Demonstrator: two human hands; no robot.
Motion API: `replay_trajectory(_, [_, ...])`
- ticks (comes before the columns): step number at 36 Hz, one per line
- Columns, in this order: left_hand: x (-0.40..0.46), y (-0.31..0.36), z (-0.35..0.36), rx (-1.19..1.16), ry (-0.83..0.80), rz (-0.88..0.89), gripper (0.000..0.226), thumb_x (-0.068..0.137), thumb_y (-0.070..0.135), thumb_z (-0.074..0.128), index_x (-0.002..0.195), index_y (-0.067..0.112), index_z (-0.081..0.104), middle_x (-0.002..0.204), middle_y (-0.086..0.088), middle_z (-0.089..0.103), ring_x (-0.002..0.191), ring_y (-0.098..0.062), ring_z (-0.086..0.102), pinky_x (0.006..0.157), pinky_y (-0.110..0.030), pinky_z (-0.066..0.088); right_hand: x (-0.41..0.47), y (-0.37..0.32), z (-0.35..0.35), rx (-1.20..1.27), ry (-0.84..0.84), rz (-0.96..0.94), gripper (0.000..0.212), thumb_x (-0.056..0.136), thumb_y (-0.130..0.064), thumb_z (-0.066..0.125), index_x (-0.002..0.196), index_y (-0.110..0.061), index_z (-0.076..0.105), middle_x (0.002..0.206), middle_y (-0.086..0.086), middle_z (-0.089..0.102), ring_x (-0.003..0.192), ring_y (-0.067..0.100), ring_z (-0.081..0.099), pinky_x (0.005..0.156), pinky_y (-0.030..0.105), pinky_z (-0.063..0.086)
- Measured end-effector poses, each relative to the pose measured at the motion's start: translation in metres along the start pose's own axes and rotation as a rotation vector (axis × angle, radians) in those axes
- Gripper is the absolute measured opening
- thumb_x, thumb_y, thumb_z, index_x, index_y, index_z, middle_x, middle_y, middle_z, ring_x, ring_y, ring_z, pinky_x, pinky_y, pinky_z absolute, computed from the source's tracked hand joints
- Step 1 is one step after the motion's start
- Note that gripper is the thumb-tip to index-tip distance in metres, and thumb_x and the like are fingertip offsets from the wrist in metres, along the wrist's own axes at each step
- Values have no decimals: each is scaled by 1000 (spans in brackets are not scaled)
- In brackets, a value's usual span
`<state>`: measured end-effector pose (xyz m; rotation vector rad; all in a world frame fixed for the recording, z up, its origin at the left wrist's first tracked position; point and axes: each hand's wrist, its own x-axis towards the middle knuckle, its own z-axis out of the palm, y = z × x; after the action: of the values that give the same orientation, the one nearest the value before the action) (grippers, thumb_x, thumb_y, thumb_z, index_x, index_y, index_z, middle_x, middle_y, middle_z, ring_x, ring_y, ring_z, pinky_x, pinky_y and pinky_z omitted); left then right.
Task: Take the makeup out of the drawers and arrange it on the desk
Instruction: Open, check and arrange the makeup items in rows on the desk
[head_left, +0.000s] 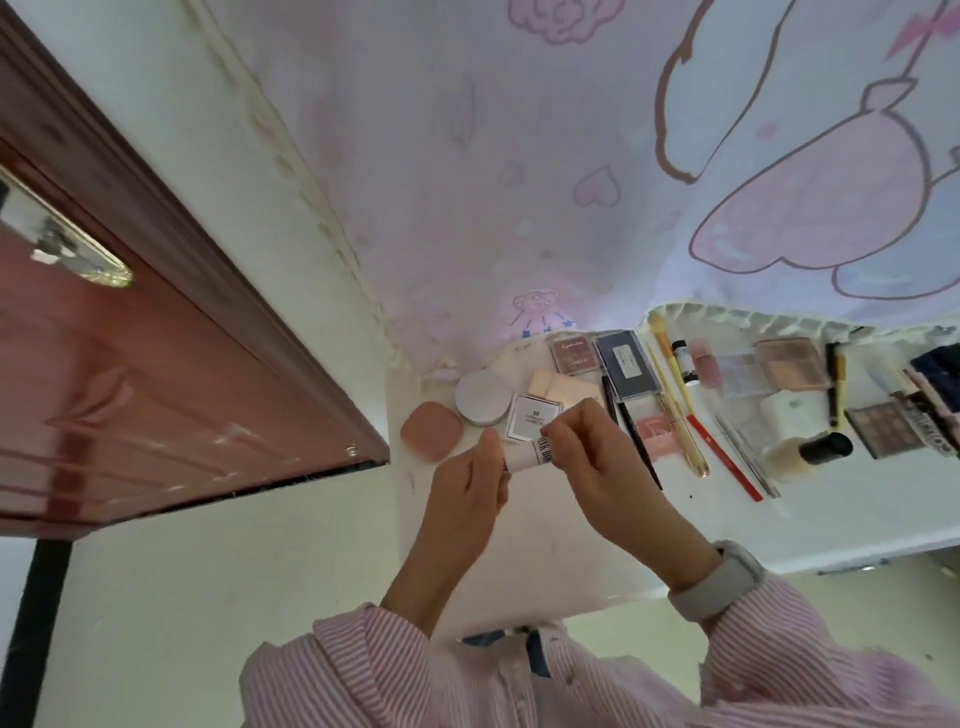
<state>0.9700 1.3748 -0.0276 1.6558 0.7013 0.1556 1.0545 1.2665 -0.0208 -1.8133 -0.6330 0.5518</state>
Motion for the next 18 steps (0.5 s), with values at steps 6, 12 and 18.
replay_trajectory(6, [-8,5,-7,-16,32,12,49,101,24,30,53,15,36,41,8,36,42,-5,31,45,-17,27,1,-17,-5,-51,-181,-32,5,93,-21,48,98,-20,49,65,-8,45,56,4,38,55,19,35])
replay_trajectory(12, [-15,5,-14,212,49,145,43,96,26,36,54,29,32,47,11,42,49,-7,31,51,-27,26,4,-22,4,-240,25,-2,25,97,-21,36,79,-14,51,60,0,48,55,12,43,54,32,34])
replay_trajectory(18, [-17,-4,-30,251,113,195,32,83,44,31,55,29,32,47,6,37,47,-10,29,50,-32,25,5,-30,2,-58,-182,38,21,92,-11,47,106,-26,50,88,-9,53,73,10,51,60,23,41])
